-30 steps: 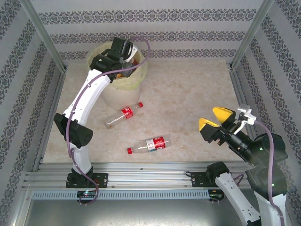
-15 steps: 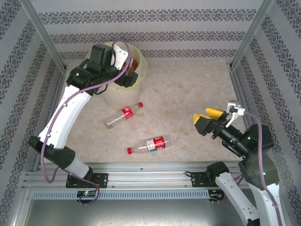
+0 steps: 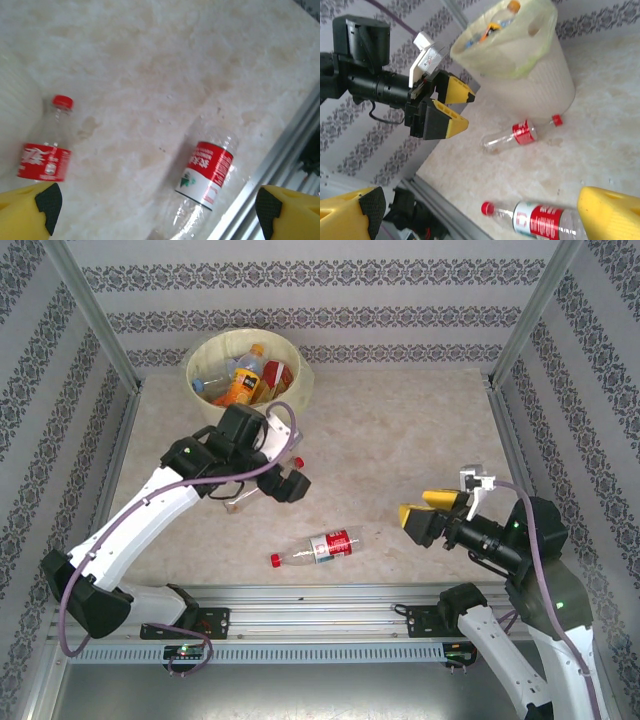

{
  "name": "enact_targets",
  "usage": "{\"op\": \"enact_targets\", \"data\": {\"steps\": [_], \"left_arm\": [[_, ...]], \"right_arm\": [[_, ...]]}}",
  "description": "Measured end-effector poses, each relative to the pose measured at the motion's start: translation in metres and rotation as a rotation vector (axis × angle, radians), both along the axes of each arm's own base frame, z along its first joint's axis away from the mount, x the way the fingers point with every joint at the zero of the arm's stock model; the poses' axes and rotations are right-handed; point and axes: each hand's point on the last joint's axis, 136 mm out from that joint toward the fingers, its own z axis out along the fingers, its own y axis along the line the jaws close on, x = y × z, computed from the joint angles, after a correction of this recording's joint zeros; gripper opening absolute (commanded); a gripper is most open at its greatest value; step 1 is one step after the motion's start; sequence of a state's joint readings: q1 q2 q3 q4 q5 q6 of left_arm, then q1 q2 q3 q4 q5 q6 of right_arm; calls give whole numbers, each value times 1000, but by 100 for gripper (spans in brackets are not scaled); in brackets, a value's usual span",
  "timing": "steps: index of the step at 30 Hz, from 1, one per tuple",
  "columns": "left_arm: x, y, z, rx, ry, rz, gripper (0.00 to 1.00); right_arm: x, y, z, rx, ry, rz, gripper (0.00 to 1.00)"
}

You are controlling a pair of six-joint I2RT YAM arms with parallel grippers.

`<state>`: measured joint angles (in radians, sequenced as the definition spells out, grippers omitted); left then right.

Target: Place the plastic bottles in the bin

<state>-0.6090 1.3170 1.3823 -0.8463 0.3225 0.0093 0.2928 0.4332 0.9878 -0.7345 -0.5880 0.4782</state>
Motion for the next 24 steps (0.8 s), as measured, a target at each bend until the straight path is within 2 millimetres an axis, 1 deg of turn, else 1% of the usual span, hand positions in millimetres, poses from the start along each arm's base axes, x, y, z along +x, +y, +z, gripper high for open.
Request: {"op": "enact_targets", "data": {"steps": [5,7,11,15,24], "left_arm": [[-36,-19,-38,47,92,-91,100],[-55,-27,-57,81,136,-133,100],[-78,-39,-92,167,185,-194,100],[-86,-48,-119,243,206,-230,100],[-83,-65,-160,332,216,-266,95]], "right_arm": [[-12,2,-13,-44,38,47,98],[-15,1,-17,-56,47,54,98],[-19,0,-20,-75,53,64,98],[-22,0,-19,-81,49,66,98],[-23,-1,-19,-88,43,69,98]]}}
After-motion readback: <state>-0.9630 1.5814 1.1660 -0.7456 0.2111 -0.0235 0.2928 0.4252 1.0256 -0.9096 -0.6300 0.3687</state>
